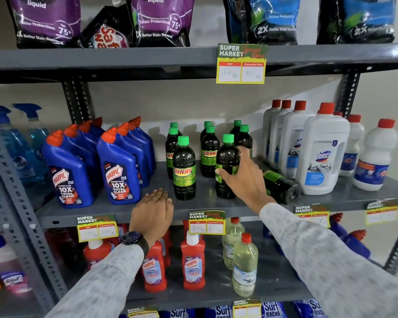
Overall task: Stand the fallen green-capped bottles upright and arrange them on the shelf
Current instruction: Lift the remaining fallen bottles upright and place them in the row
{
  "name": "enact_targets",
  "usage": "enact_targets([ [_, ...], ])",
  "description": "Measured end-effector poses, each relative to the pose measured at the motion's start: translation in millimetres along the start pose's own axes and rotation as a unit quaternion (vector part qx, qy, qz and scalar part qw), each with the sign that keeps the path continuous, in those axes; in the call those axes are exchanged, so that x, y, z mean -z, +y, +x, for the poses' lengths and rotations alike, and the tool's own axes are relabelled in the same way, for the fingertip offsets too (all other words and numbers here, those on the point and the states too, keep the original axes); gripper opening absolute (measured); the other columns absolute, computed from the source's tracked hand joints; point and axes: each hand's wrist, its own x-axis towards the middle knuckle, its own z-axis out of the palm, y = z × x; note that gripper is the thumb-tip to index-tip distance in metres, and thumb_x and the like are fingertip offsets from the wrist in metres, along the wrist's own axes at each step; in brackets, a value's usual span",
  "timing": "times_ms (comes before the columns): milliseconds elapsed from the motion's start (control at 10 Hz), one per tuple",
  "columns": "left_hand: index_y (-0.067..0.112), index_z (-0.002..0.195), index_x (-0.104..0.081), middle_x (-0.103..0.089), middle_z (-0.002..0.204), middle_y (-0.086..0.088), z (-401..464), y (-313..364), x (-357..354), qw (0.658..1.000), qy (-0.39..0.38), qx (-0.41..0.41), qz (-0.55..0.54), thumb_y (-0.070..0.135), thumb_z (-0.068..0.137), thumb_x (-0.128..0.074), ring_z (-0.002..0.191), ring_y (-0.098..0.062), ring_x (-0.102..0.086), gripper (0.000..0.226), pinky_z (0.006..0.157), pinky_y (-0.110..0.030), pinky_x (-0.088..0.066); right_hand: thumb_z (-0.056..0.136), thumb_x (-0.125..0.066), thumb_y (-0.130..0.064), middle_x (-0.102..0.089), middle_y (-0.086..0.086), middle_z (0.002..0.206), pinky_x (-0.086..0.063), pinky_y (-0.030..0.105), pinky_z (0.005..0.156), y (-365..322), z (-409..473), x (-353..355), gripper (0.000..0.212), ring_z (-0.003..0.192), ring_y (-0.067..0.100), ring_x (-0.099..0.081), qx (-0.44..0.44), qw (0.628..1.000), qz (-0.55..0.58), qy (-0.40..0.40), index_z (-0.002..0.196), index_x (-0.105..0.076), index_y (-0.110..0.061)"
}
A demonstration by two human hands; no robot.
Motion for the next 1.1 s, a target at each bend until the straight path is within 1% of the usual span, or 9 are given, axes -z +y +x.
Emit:
enact_targets([
  [100,0.008,0.133,-0.064,-0.063,0.14,-0.012,-4,2,-7,1.0,-0.003,-0.001,0.0,0.04,0.101,-0.022,0.131,-0.023,-0.058,0.062,0.115,-0.039,-0.04,0.082,-0.081,-0.049,-0.064,-0.005,0.126,-0.05,0.037,0.094,11,-5,-2,0.09,0.109,0.012,-0.059,-0.032,0.995,0.087,-0.035,0.151,-0.03,-0.023],
  [200,0.01,0.133,-0.065,-0.063,0.141,-0.01,-5,0,-10,1.0,-0.002,0.001,0.001,0.041,0.101,-0.021,0.132,-0.022,-0.057,0.063,0.116,-0.039,-0.039,0.082,-0.086,-0.028,-0.065,-0.015,0.122,-0.045,0.033,0.104,26,-7,-7,0.091,0.115,0.009,-0.061,-0.093,0.955,0.24,-0.145,0.155,-0.032,-0.027],
  [300,0.01,0.132,-0.065,-0.063,0.14,-0.01,-4,0,-10,1.0,0.0,0.002,0.001,0.04,0.101,-0.021,0.132,-0.022,-0.057,0.062,0.116,-0.039,-0.039,0.081,-0.083,-0.011,-0.072,-0.008,0.119,-0.048,0.047,0.11,39,-7,-13,0.072,0.115,0.012,-0.066,-0.117,0.94,0.264,-0.183,0.142,-0.049,-0.027],
  [600,0.01,0.133,-0.065,-0.062,0.142,-0.009,-1,0,-12,1.0,0.001,0.003,-0.002,0.042,0.1,-0.019,0.134,-0.021,-0.056,0.065,0.117,-0.039,-0.037,0.065,-0.096,-0.041,-0.063,-0.008,0.117,-0.046,0.023,0.085,31,-14,-18,0.074,0.106,0.009,-0.061,-0.077,0.971,0.194,-0.119,0.122,-0.049,-0.03],
  [700,0.011,0.134,-0.064,-0.061,0.143,-0.009,-1,2,-11,1.0,0.0,0.001,-0.003,0.042,0.1,-0.019,0.134,-0.021,-0.055,0.064,0.117,-0.039,-0.036,0.076,-0.092,-0.032,-0.065,-0.009,0.122,-0.047,0.021,0.088,34,-12,-13,0.072,0.11,0.007,-0.062,-0.077,0.96,0.225,-0.149,0.134,-0.049,-0.027],
  [800,0.01,0.134,-0.064,-0.062,0.142,-0.01,-1,2,-10,1.0,0.002,0.002,-0.001,0.041,0.101,-0.02,0.134,-0.022,-0.056,0.063,0.117,-0.039,-0.037,0.084,-0.083,-0.012,-0.067,-0.01,0.122,-0.049,0.035,0.105,40,-11,-11,0.07,0.111,0.002,-0.063,-0.081,0.948,0.246,-0.184,0.143,-0.047,-0.024],
  [900,0.01,0.133,-0.065,-0.062,0.142,-0.01,-3,2,-9,1.0,0.002,0.001,-0.001,0.041,0.101,-0.02,0.133,-0.022,-0.056,0.063,0.116,-0.039,-0.037,0.081,-0.087,-0.018,-0.066,-0.01,0.123,-0.05,0.03,0.1,40,-12,-12,0.073,0.111,0.005,-0.063,-0.087,0.951,0.237,-0.178,0.142,-0.047,-0.022],
  [1000,0.009,0.132,-0.066,-0.063,0.14,-0.011,-2,2,-8,1.0,0.004,0.0,0.0,0.04,0.101,-0.021,0.132,-0.022,-0.057,0.063,0.116,-0.04,-0.039,0.069,-0.096,-0.032,-0.064,-0.012,0.118,-0.046,0.014,0.081,34,-15,-14,0.077,0.105,0.001,-0.061,-0.086,0.961,0.218,-0.145,0.129,-0.048,-0.028],
  [1100,0.009,0.131,-0.066,-0.064,0.139,-0.011,1,2,-7,1.0,0.005,-0.002,-0.001,0.04,0.101,-0.021,0.131,-0.023,-0.058,0.062,0.115,-0.04,-0.04,0.066,-0.097,-0.035,-0.062,-0.014,0.116,-0.045,0.012,0.077,31,-14,-14,0.078,0.102,-0.006,-0.059,-0.076,0.964,0.215,-0.136,0.127,-0.047,-0.029],
])
